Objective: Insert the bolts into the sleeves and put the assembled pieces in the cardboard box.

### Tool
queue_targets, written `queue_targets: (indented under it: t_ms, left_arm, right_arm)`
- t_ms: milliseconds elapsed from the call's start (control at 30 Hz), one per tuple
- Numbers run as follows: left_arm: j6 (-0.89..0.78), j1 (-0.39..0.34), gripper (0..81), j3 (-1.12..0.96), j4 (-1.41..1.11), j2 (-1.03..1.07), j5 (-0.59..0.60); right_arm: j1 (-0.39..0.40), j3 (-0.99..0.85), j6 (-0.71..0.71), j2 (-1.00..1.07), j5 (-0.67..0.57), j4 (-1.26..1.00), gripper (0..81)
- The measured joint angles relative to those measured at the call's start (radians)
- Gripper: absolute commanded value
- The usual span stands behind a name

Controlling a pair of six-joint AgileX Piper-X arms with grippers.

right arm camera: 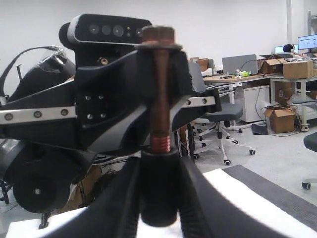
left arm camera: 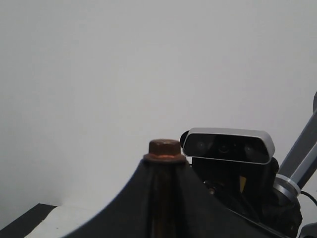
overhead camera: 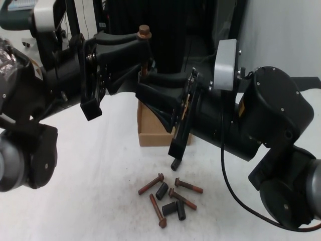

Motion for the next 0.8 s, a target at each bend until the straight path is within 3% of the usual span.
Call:
queue_targets:
  t_ms: [67,133,267,333,800]
  left_arm:
    - [0.000,0.000,3.3,0.000,0.004,0.000,0.000]
    - [0.003,0.000,13.1,0.000,0.017,0.000,0.000]
    - [0.006,0.009,42.4,0.000,0.028,0.000,0.002]
    - [-0.006,0.011,50.2,0.000,0.028,0.000,-0.010]
    - [-0.062,0.014,51.3,0.000,0.023,0.000,-0.049]
  right_arm:
    - [0.000,0.000,0.009,0.000,0.000,-0.003,0.3]
    - [0.000,0.000,0.011,0.000,0.000,-0.008,0.3]
    - [-0.002,0.000,0.011,0.000,-0.018,-0.017,0.3]
    - [-0.002,0.000,0.011,0.000,-0.024,-0.023,0.3]
    - [-0.002,0.000,0.011,0.000,-0.025,-0.014,0.3]
